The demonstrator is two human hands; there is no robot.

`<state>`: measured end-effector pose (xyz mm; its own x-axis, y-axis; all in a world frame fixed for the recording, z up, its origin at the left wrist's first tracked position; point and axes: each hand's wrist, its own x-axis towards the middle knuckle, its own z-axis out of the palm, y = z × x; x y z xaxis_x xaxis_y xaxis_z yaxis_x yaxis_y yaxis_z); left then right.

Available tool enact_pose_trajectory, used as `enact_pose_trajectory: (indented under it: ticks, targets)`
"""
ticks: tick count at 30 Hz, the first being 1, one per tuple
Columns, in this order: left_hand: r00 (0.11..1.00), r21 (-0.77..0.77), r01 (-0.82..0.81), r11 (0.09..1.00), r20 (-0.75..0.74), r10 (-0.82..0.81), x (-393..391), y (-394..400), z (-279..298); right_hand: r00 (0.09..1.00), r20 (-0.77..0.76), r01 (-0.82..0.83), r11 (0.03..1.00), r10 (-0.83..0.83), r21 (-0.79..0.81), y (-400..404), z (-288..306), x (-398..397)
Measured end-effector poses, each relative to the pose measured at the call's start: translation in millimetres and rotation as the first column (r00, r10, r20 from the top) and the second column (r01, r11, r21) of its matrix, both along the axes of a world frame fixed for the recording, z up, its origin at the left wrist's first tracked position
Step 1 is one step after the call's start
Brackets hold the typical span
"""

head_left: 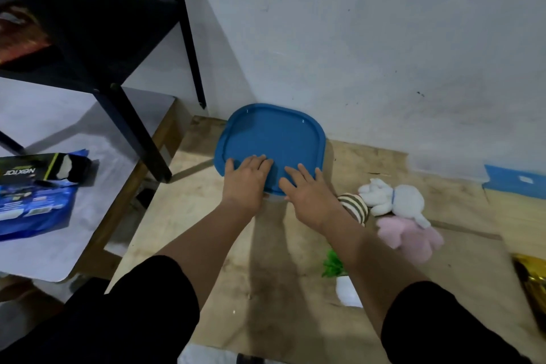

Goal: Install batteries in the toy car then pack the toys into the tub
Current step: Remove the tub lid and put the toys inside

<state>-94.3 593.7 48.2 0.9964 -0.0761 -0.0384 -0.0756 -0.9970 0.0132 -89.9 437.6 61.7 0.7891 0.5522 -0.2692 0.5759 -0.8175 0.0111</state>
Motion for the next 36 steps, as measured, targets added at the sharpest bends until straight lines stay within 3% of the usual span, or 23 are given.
enact_pose_trajectory:
  ticks: [12,20,27,36]
  targets:
    - [0.999,0.016,0.041,0.999,-0.022,-0.041,-2,-5,7,0.991,0.018,0.129,0.984,-0.132,0.126,-6,15,3]
    - [0.988,0.052,0.150,0.987,-0.032,-0.149,-18,16,47,0.990,0.128,0.031,0.970,-0.064,0.241,3,48,-16]
    - [0.987,0.034,0.135,0.990,-0.094,-0.131,-100,25,53,0.999,0.041,-0.036,0.962,0.026,0.270,0,50,-89]
    - [0.951,-0.046,0.088,0.995,-0.293,-0.098,-231,10,-20,0.982,-0.141,-0.094,0.972,0.126,0.214,-18,-22,-201]
